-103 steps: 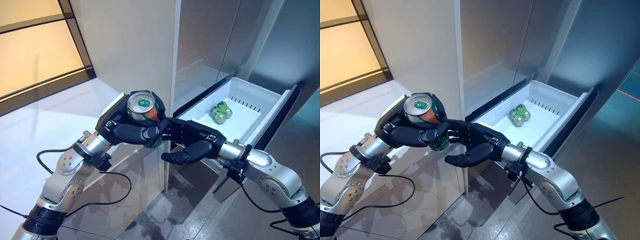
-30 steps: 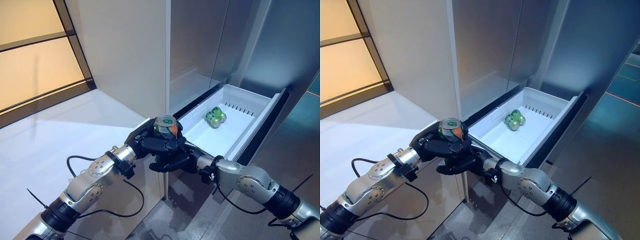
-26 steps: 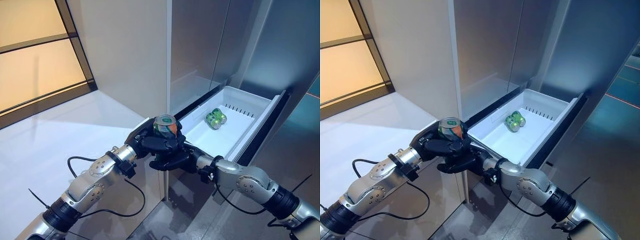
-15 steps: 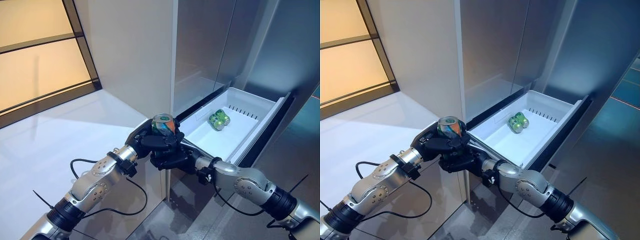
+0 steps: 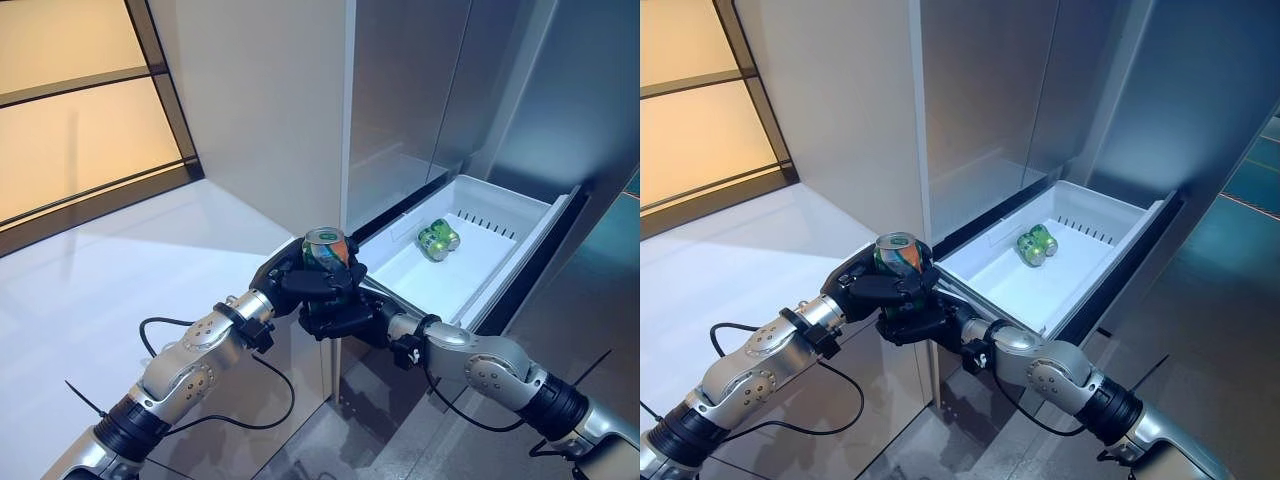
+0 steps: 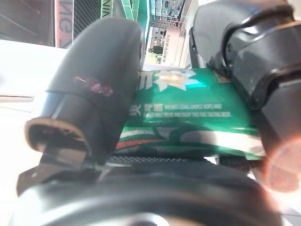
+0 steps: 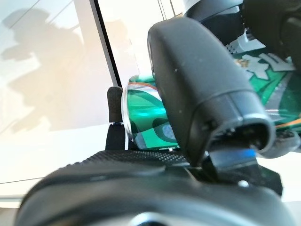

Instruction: Put drinks into fridge and close the fridge

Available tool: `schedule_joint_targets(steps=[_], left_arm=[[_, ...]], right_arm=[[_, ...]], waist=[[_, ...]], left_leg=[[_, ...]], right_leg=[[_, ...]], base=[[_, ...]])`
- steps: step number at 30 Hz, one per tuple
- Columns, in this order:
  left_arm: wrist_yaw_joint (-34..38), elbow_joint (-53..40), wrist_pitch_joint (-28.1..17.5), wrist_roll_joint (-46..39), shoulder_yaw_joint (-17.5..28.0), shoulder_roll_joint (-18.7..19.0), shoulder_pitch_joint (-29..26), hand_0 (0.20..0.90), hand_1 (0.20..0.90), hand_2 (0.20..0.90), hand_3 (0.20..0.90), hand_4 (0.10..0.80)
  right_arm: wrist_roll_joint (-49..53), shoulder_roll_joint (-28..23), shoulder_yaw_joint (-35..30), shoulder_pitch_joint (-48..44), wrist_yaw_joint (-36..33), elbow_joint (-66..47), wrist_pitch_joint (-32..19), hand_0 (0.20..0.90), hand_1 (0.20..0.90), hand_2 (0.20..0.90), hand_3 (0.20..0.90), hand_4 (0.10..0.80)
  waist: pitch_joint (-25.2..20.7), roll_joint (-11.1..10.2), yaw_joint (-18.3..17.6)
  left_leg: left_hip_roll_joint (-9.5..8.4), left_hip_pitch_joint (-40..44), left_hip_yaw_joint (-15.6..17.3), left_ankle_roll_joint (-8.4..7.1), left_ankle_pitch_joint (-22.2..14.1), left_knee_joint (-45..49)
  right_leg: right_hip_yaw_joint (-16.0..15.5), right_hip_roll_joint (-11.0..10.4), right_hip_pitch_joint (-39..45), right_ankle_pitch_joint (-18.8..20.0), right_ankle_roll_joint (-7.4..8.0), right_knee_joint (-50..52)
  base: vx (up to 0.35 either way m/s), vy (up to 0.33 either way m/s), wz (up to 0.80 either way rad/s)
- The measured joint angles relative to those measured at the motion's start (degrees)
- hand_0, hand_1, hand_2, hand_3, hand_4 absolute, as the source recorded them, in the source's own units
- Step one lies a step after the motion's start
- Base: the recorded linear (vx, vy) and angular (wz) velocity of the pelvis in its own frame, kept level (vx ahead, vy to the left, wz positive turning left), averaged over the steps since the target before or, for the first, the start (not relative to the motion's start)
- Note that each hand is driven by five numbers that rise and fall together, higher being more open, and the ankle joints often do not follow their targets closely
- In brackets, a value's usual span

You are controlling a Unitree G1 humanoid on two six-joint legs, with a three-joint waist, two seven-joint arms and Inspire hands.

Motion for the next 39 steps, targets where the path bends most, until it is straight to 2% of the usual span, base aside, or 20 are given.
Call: schedule_joint_targets(steps=[1,2,16,21,25,29,39], left_arm=[[0.0,0.0,0.0,0.0,0.0,0.0,0.0,0.453,0.453,0.453,0.378,0.278],[0.0,0.0,0.1,0.1,0.1,0.0,0.0,0.900,0.900,0.900,0.900,0.800],[4.1,-0.2,-1.1,2.3,2.0,-3.1,-0.1,0.900,0.900,0.900,0.900,0.800],[7.2,-0.3,-4.5,2.6,2.2,-5.0,-0.1,0.900,0.900,0.900,0.900,0.800],[9.5,-1.5,-6.9,4.7,4.4,-7.0,-0.1,0.900,0.900,0.900,0.900,0.800],[10.6,-2.8,-8.1,5.0,6.9,-8.0,-0.5,0.900,0.900,0.900,0.900,0.800],[10.2,-3.5,-9.4,7.7,8.2,-9.7,-0.8,0.900,0.900,0.900,0.900,0.800]], right_arm=[[0.0,0.0,0.0,0.0,0.0,0.0,0.0,0.300,0.300,0.300,0.200,0.100],[0.0,0.0,0.0,0.0,0.0,0.1,0.0,0.300,0.300,0.300,0.200,0.100],[0.9,2.9,-0.7,0.0,-0.9,1.3,-1.3,0.300,0.300,0.300,0.200,0.100],[1.4,4.3,-1.9,0.0,-1.0,1.3,-1.4,0.300,0.300,0.300,0.200,0.100],[1.9,7.2,-3.8,-0.1,-1.0,1.3,-1.5,0.300,0.300,0.300,0.200,0.100],[1.9,9.1,-4.3,-1.3,-0.9,1.2,-1.5,0.300,0.300,0.300,0.200,0.100],[-1.6,9.9,-5.8,-1.5,0.8,1.2,-1.5,0.300,0.300,0.300,0.200,0.100]], waist=[[0.0,0.0,0.0],[0.0,0.0,0.0],[0.0,0.0,0.1],[0.0,0.0,0.1],[0.0,0.0,-0.1],[0.1,-0.1,0.0],[0.6,-1.0,-0.2]], left_leg=[[0.00,0.0,0.0,0.00,0.0,0.0],[0.00,0.0,0.0,0.00,0.0,0.0],[0.01,0.0,0.0,0.00,0.0,0.0],[0.02,-0.1,0.0,0.00,0.0,0.0],[0.04,-0.2,-0.2,0.00,0.0,0.0],[0.04,-0.2,-0.2,-0.01,0.0,0.0],[-0.01,-0.9,-0.2,0.00,0.0,0.0]], right_leg=[[0.0,0.0,0.0,0.0,0.00,0.0],[0.0,0.0,0.0,0.0,0.00,0.0],[0.0,0.0,0.0,0.0,0.01,0.0],[-0.1,0.0,-0.1,0.0,0.01,0.0],[0.0,0.0,-0.2,0.0,0.02,0.0],[-0.1,0.0,-0.2,0.0,0.03,0.0],[-0.2,0.0,-0.9,-0.1,0.07,0.0]], base=[[0.000,0.000,0.00],[0.000,0.000,0.00],[0.000,0.000,0.00],[0.000,0.000,0.00],[0.000,0.000,0.00],[0.000,0.000,0.00],[0.000,0.000,0.00]])
